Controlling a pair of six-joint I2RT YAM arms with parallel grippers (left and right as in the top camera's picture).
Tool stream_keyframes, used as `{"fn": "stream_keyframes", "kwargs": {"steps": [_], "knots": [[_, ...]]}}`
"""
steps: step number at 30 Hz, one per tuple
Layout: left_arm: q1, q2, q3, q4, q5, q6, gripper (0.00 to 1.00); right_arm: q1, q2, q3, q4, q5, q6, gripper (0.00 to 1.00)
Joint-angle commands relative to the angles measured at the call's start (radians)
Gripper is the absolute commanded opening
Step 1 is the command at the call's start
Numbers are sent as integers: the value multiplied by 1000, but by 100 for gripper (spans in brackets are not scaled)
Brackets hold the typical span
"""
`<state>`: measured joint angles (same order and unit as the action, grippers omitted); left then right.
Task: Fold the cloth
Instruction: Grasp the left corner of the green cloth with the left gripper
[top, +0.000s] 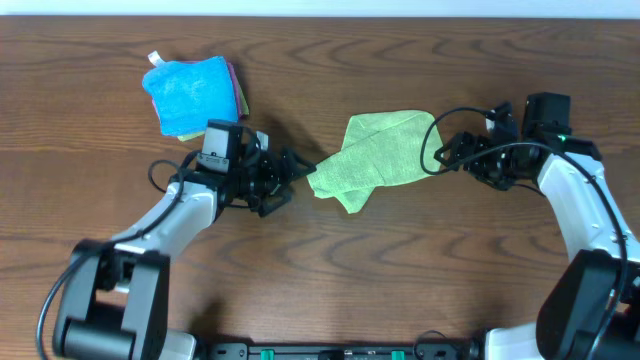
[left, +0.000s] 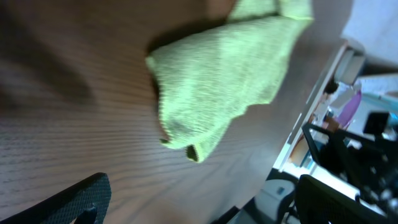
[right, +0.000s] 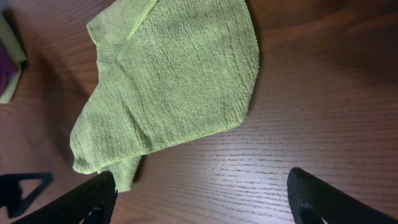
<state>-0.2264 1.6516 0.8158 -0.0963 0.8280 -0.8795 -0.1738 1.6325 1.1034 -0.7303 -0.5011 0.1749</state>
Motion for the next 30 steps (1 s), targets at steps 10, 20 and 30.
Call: {"fn": "stream_keyframes", "kwargs": {"steps": [10,20,30], "knots": [[-3,97,10,5,-83,-131,95,-2,-16,-4,-19,-13,-11,89],[-17,97,10,24,-103,-117,95,-2,-16,-4,-21,-13,-11,90],[-114,99,10,216,-160,-130,95,-2,-16,-4,-29,-13,-10,90]]}}
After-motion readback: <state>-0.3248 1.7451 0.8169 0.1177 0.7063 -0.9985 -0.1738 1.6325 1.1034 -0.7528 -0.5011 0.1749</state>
